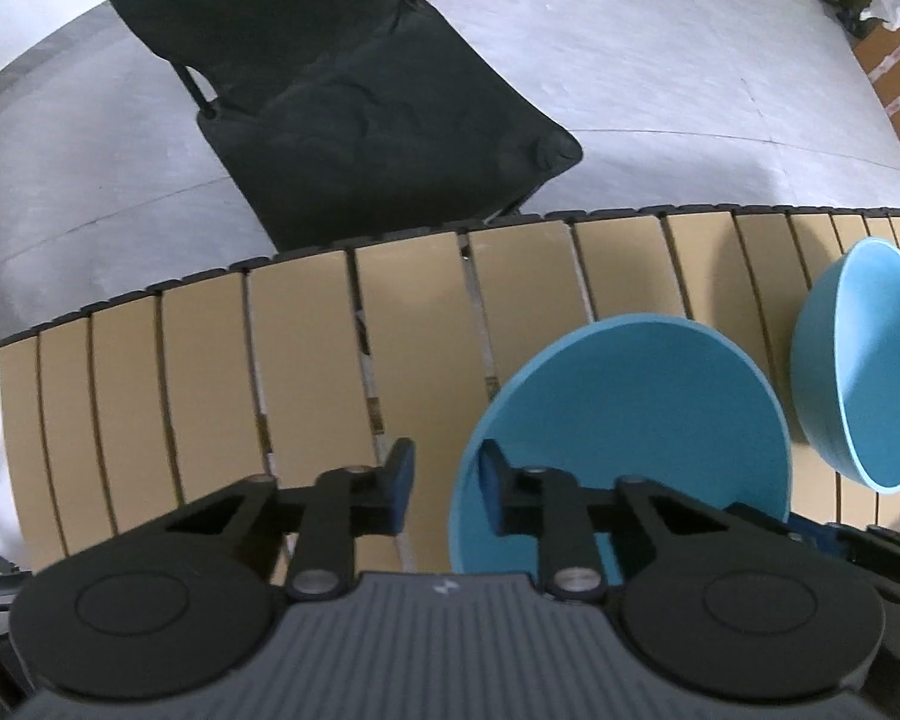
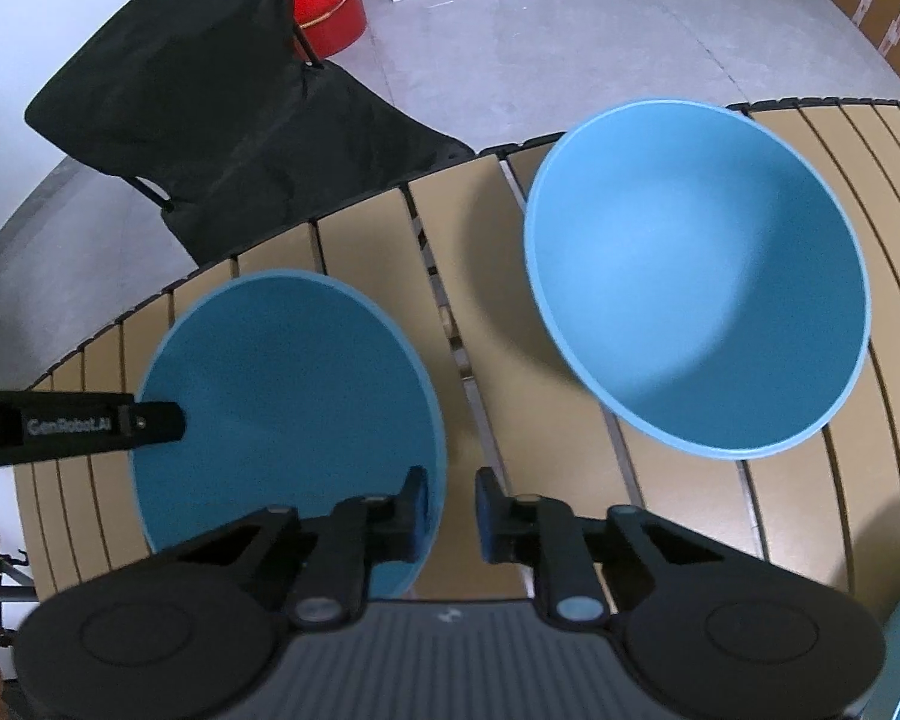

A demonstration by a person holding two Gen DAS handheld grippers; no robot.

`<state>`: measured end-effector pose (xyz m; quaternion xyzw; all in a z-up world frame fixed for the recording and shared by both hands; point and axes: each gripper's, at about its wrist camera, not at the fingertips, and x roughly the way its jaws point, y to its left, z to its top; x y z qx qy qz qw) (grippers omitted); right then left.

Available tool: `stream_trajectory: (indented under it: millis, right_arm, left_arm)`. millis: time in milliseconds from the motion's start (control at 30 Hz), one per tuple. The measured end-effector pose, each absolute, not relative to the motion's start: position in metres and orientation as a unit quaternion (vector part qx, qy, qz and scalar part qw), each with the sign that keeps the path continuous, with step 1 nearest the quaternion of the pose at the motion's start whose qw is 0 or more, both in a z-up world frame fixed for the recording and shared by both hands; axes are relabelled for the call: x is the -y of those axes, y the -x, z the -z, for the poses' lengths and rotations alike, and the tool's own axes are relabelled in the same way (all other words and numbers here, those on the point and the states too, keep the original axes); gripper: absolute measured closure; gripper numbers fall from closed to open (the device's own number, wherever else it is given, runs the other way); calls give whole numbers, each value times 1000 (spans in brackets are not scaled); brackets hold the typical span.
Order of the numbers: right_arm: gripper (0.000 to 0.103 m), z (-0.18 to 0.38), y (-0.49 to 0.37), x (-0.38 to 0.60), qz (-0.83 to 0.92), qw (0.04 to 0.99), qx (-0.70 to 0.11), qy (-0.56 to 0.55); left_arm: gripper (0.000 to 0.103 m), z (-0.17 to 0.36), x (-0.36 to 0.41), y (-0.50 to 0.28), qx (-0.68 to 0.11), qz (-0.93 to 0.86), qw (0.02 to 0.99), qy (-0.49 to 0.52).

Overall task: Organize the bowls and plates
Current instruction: 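Close both tools on the rim of the second light-blue bowl, then lift the second bowl with both tools and carry it toward the first bowl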

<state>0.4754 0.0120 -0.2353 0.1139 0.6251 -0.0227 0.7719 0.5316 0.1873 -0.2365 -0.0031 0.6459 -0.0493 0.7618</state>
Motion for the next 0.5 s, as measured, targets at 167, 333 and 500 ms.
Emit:
stream_trajectory:
  millis: [167, 333, 500]
  right_arm:
    - [97, 235, -476, -15, 13, 776, -620, -116]
    - [97, 234, -475, -15, 12, 779, -616, -119]
    - [98, 235, -477, -15, 14, 780, -614, -121]
  left_arm:
    - [91, 238, -185, -531, -647, 52, 760, 5]
    - [91, 237, -185, -532, -648, 54, 760, 6]
    - [91, 237, -184, -531, -647, 54, 760, 6]
